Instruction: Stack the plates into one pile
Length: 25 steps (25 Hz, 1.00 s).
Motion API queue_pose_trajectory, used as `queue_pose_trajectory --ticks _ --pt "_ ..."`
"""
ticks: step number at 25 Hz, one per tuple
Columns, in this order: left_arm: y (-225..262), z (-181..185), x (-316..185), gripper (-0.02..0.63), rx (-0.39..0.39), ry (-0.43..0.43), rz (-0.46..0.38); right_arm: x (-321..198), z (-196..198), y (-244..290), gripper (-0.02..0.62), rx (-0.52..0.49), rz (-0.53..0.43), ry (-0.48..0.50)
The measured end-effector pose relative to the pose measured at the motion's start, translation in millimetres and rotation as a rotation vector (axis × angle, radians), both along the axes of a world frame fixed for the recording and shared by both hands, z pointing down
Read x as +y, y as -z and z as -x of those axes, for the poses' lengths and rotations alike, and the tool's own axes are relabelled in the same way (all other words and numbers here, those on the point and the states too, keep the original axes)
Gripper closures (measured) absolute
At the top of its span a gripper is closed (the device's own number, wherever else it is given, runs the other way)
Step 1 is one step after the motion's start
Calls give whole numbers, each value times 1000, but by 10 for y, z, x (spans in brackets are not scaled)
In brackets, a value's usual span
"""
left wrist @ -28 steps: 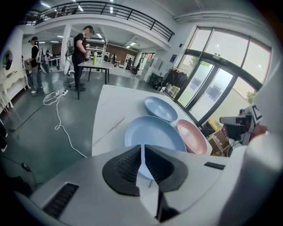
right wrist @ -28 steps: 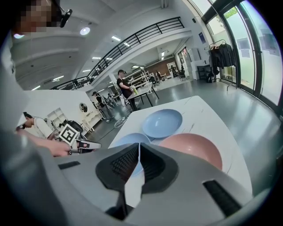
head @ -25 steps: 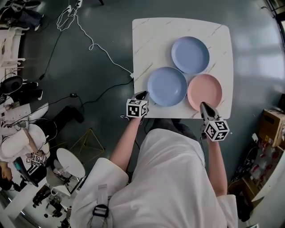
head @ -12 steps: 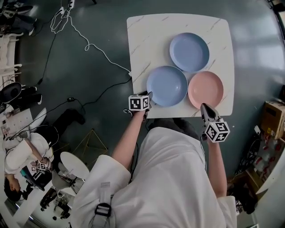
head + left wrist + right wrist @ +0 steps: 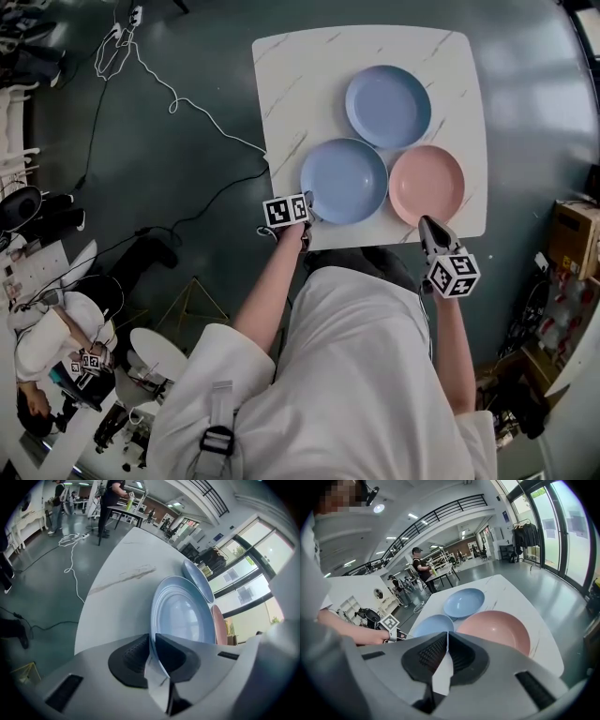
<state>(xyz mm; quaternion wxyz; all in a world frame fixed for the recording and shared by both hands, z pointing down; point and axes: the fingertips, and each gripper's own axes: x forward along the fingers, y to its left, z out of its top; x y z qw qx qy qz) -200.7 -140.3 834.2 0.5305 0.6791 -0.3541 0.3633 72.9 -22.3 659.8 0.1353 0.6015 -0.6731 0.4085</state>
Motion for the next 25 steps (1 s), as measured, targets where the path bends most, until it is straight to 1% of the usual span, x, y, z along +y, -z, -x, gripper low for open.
queue_pose_trajectory --ticks 5,7,15,20,25 --pt "-12 32 -3 577 47 146 52 12 29 7 568 3 -4 -9" --pt "-3 51 2 581 68 182 70 13 60 17 568 6 -8 -3" --pt "87 17 -35 583 97 187 71 31 60 45 568 17 -25 -5" --pt "175 18 -38 581 112 179 56 56 18 84 568 21 -32 -16" --pt "268 46 -66 581 135 191 46 54 25 102 568 26 -38 -14"
